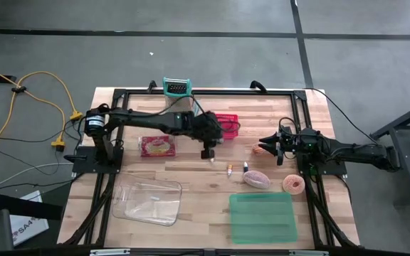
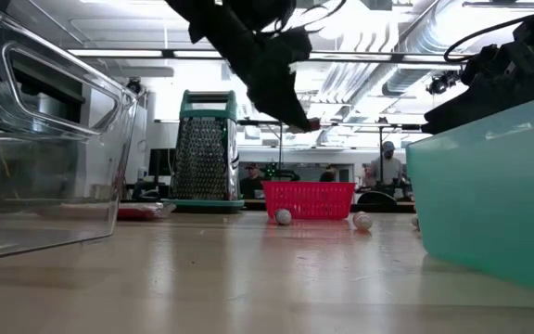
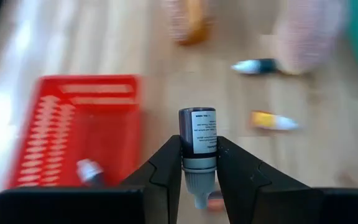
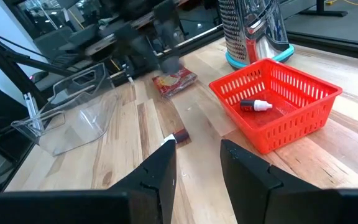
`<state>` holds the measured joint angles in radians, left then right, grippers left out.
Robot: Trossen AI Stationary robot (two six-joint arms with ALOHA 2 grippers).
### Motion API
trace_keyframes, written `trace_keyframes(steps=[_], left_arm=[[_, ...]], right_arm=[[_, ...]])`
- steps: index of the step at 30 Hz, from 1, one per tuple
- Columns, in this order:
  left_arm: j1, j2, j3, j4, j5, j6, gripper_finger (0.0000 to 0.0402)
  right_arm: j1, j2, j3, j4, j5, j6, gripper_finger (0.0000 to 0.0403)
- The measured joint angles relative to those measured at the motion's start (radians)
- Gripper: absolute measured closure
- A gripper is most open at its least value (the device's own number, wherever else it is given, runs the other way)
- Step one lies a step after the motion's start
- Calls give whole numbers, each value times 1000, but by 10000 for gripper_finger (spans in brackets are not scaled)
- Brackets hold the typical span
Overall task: Pick & Place Food Item
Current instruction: Put the food coloring into the red bin
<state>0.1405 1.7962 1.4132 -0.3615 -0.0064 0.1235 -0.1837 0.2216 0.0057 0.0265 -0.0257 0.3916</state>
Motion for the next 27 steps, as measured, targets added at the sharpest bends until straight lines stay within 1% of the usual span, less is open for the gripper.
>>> trace_keyframes(steps=[4, 8, 10, 15, 20, 27], left_arm=[[52, 9, 0, 3, -22, -10, 322], [111, 43, -2, 12, -14, -21, 322], [142, 65, 0, 15, 10, -23, 322], [201, 123, -1, 49, 107, -30, 322], [215, 155, -1, 69, 117, -38, 322], [210, 164, 0, 62, 127, -50, 322]], right_arm=[[0, 0, 0, 0, 0, 0, 289], [0, 0, 0, 0, 0, 0, 289], [0, 0, 0, 1, 0, 0, 289], [0, 0, 0, 1, -3, 0, 289], [0, 0, 0, 1, -3, 0, 289], [0, 0, 0, 1, -2, 0, 289]])
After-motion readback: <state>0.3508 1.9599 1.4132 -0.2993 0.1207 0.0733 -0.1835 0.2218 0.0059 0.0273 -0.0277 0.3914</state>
